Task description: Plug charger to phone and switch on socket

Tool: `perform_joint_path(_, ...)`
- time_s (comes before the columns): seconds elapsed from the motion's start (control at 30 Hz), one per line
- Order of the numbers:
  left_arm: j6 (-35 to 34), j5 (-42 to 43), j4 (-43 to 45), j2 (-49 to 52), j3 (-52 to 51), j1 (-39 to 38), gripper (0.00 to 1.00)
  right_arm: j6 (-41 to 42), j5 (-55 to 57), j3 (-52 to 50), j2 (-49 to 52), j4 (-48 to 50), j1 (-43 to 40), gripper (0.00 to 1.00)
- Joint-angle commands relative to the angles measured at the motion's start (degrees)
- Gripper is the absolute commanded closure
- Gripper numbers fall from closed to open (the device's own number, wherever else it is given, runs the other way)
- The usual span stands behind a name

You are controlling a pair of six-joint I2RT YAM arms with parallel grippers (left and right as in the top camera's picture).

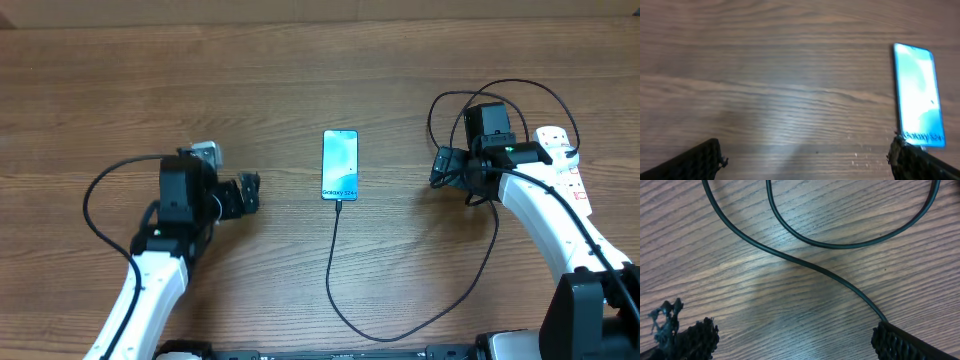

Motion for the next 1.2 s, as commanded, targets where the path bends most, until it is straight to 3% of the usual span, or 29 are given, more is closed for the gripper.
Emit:
perform_joint_path(0.0, 11.13, 8.07, 3.43, -3.10, -3.67, -0.02, 0.00, -0.44, 0.00, -0.11, -1.57, 0.28, -0.04, 0.00)
perform_joint_path(0.1, 15.56, 11.08, 7.61, -4.68, -6.67, -0.02, 0.00, -0.44, 0.00, -0.11, -1.57, 0.28, -0.04, 0.00)
perform_joint_path(0.37, 15.56, 11.04, 18.51, -8.04, -13.77, -0.02, 0.00, -0.44, 0.00, -0.11, -1.57, 0.28, -0.04, 0.00)
perform_joint_path(1.17, 13.62, 10.19, 23.85, -11.32, -21.97, 0.00, 0.00, -0.44, 0.00, -0.11, -1.57, 0.28, -0.04, 0.00)
